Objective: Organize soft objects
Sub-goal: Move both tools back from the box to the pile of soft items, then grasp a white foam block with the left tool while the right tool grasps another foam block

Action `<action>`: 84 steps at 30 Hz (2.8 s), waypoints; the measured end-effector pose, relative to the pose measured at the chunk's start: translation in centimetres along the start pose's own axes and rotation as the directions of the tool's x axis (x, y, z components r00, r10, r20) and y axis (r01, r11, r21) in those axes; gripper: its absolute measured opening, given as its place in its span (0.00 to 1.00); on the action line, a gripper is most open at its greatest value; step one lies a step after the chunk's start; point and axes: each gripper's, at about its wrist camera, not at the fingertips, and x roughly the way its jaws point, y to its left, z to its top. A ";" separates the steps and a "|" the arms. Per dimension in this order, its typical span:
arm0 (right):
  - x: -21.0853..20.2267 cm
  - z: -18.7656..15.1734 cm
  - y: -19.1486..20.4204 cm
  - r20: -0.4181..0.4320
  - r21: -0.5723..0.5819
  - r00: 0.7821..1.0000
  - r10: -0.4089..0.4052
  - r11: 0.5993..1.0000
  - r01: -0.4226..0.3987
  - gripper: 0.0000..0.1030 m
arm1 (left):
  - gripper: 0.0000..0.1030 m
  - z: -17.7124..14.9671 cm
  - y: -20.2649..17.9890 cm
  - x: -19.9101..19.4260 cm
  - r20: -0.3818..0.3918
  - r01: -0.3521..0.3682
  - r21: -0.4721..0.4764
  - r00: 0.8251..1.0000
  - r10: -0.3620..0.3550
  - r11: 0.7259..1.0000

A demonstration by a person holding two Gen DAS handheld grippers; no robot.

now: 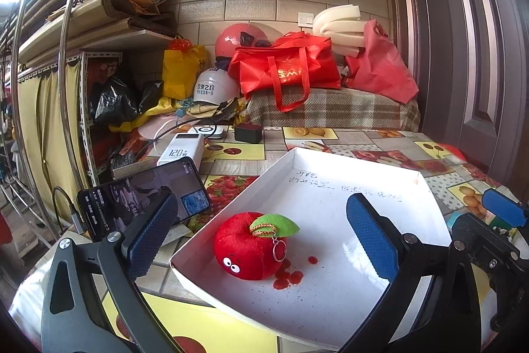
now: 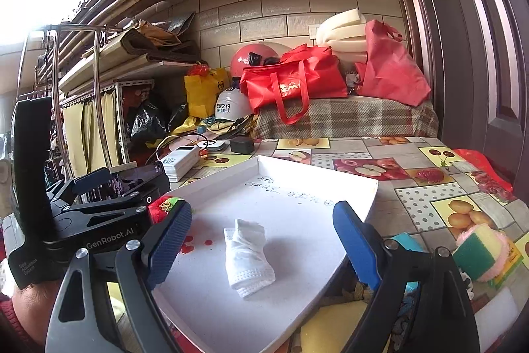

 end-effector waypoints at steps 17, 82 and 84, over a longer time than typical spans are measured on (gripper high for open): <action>-9.5 -1.3 -16.3 -0.078 0.134 0.964 -0.255 0.955 0.264 0.85 | 1.00 -1.8 -8.7 -4.9 -0.132 0.525 0.193 0.851 -0.509 0.829; -5.3 -4.5 -21.1 -0.574 0.301 0.806 0.144 0.953 0.044 0.93 | 0.51 -7.9 -23.4 -5.4 -0.680 0.811 0.210 0.522 -0.514 0.546; -5.2 -4.5 -20.7 -0.587 0.273 0.805 0.087 0.957 0.096 0.93 | 0.51 -7.9 -23.4 -5.4 -0.680 0.811 0.205 0.521 -0.517 0.548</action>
